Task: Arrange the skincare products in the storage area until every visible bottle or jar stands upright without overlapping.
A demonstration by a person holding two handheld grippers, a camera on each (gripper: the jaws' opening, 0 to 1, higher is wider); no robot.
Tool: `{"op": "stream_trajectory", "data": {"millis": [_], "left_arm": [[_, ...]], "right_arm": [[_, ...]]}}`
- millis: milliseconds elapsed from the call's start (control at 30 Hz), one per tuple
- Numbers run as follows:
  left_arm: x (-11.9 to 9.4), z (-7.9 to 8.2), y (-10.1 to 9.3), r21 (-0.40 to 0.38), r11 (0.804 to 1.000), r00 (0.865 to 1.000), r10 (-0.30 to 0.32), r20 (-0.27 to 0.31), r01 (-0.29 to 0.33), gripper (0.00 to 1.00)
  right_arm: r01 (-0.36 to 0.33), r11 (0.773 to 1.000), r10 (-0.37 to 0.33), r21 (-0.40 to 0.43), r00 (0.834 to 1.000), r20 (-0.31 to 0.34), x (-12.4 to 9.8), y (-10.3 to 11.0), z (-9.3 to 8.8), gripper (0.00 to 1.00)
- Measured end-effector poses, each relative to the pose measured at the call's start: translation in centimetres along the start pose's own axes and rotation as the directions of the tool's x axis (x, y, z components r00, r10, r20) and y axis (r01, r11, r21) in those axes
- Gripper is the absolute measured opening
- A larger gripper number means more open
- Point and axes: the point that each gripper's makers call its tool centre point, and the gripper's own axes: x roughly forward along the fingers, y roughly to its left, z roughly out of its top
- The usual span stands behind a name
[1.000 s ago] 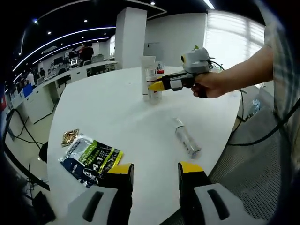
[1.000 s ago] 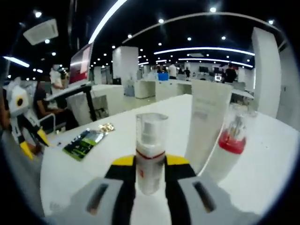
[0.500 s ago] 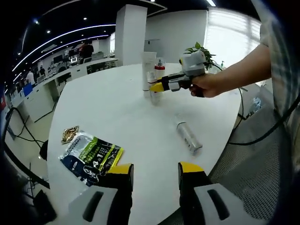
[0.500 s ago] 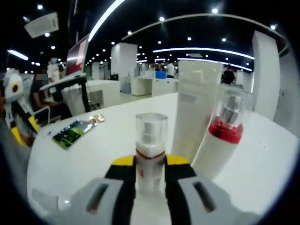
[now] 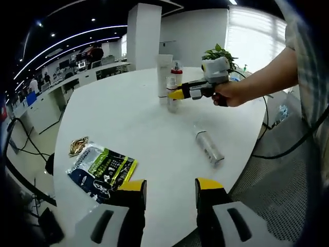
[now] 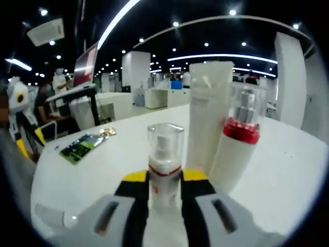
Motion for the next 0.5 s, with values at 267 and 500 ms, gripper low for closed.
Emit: {"op": "stream_trajectory", "data": {"millis": [267, 500], "left_arm": [[0.0, -0.1, 0.0, 0.002, 1.000, 1.000, 0.000, -0.005, 0.000, 0.38], [0.0, 0.0, -0.1, 0.010, 1.000, 1.000, -0.003, -0.008, 0.003, 0.36]], "right_arm": [[0.015, 0.998, -0.017, -0.061, 0.999, -0.032, 0.2, 0.2, -0.1, 0.21], [0.038, 0.995, -0.044, -0.090, 0.997, -0.069, 1.0, -0.7, 0.1, 0.22]]}}
